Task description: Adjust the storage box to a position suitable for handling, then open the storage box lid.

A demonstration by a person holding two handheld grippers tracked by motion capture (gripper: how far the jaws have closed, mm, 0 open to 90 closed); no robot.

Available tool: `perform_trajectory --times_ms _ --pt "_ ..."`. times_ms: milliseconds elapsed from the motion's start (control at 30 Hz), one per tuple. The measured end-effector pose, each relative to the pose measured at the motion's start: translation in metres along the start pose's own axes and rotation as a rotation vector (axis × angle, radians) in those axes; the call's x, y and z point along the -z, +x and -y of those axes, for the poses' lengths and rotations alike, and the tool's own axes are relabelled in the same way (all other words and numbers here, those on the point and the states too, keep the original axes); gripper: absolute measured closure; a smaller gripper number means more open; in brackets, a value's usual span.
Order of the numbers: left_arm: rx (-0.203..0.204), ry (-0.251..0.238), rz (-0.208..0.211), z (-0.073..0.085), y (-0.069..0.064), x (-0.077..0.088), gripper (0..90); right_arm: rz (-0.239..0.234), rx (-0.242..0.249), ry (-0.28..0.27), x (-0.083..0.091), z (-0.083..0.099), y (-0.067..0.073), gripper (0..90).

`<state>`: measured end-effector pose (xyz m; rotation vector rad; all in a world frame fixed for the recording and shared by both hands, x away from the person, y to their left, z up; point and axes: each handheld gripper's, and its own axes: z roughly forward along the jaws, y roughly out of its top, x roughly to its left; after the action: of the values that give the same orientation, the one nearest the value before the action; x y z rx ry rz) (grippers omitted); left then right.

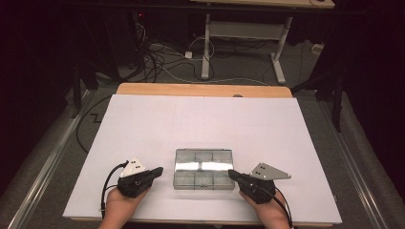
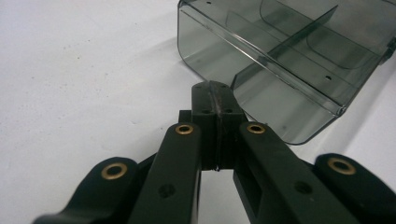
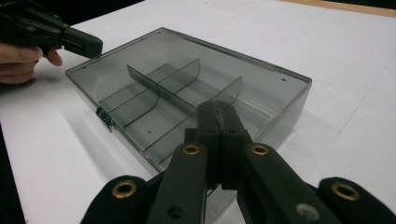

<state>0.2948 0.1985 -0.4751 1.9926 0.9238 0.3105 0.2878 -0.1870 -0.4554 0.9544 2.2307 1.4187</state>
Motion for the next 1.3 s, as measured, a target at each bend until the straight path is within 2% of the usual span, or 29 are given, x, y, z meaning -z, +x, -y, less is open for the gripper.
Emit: perform_trajectory --times_ms 400,667,933,1300 --pt "0.001 0.000 -0.007 0.001 -0.001 0.001 87.0 -0.033 0.014 -0.001 -0.006 -0.004 0.008 90.0" --pt "-0.003 -0.008 0.005 0.002 -0.001 -0.003 87.0 -0.057 0.019 0.007 -0.010 -0.005 0.015 90.0" --pt "0.032 -0.018 0.025 0.004 0.002 0.004 87.0 -0.093 0.030 0.001 -0.015 -0.008 0.027 90.0" --pt "0.015 -0.017 0.005 0.007 -0.001 0.010 86.8 -0.155 0.053 0.012 -0.021 -0.007 0.041 90.0"
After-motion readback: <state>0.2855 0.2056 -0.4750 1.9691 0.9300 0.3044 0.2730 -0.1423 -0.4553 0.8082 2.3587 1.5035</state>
